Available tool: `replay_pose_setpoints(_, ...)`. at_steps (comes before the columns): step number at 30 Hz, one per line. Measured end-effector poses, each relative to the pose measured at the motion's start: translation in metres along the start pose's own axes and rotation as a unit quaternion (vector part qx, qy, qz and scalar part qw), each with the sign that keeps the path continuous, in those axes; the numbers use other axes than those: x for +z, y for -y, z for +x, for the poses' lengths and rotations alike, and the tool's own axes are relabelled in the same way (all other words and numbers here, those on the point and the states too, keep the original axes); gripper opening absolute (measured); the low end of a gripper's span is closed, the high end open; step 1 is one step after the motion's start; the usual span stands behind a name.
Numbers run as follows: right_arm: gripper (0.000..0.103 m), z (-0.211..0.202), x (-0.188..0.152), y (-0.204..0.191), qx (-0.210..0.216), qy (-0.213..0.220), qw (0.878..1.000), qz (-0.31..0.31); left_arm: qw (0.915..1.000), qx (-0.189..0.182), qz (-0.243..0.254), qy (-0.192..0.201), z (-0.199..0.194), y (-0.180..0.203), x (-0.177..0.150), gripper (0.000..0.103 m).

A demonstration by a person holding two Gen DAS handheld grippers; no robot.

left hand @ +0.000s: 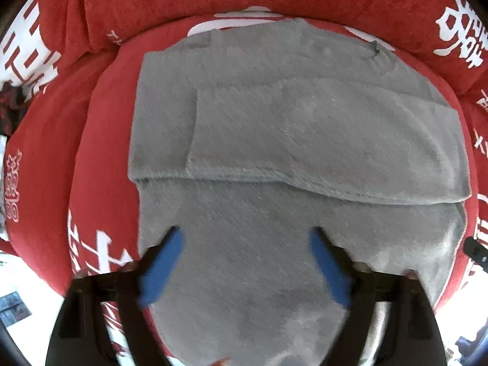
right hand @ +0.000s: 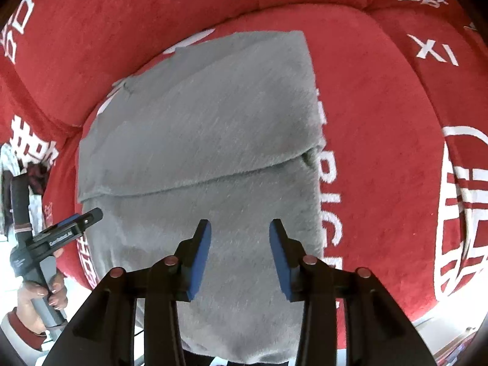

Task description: Fold small clothes

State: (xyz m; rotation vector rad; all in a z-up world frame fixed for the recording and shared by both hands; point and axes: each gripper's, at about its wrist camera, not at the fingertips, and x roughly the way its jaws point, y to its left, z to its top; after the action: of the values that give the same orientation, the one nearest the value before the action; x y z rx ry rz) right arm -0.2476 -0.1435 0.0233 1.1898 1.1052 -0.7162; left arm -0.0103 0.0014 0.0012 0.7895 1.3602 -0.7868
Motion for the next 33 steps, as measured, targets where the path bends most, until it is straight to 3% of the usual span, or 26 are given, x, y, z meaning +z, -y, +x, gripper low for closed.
replay_pose_setpoints(2, 0.047, 0.001, -0.002, -0.001, 0.004, -0.007, 1.000, -0.008, 0.9999, 0.002, -0.006, 0.008, -0.004, 0.002, -0.007, 0.103)
replay_pose_setpoints(8, 0.051, 0.010, -0.010, 0.001, 0.023, -0.030, 0.999, -0.026, 0.9995, -0.004, -0.028, -0.015, -0.004, 0.007, -0.030, 0.103)
replay_pose_setpoints(13, 0.052, 0.016, -0.018, 0.001, 0.036, -0.045, 0.998, -0.033, 0.9981, 0.027, -0.048, -0.027, -0.001, -0.001, -0.047, 0.103)
replay_pose_setpoints(14, 0.057, 0.018, -0.019, 0.000, 0.039, -0.046, 0.998, -0.034, 0.9976, 0.029, -0.054, -0.032, 0.000, -0.003, -0.051, 0.103)
replay_pose_setpoints(15, 0.064, 0.019, -0.021, 0.000, 0.040, -0.046, 0.998, -0.034, 0.9972, 0.024, -0.059, -0.040, 0.002, -0.006, -0.056, 0.103)
replay_pose_setpoints(17, 0.068, 0.020, -0.025, -0.001, 0.044, -0.048, 0.997, -0.037, 0.9967, 0.001, -0.061, -0.054, 0.004, -0.009, -0.064, 0.103)
replay_pose_setpoints(25, 0.068, 0.029, -0.054, 0.007, 0.054, -0.068, 0.996, -0.009, 0.9955, -0.033, -0.064, -0.062, 0.008, -0.033, -0.103, 0.103)
replay_pose_setpoints(33, 0.068, 0.028, -0.120, 0.022, 0.075, -0.098, 0.992, 0.003, 0.9923, -0.085, -0.063, -0.065, 0.006, -0.069, -0.166, 0.103)
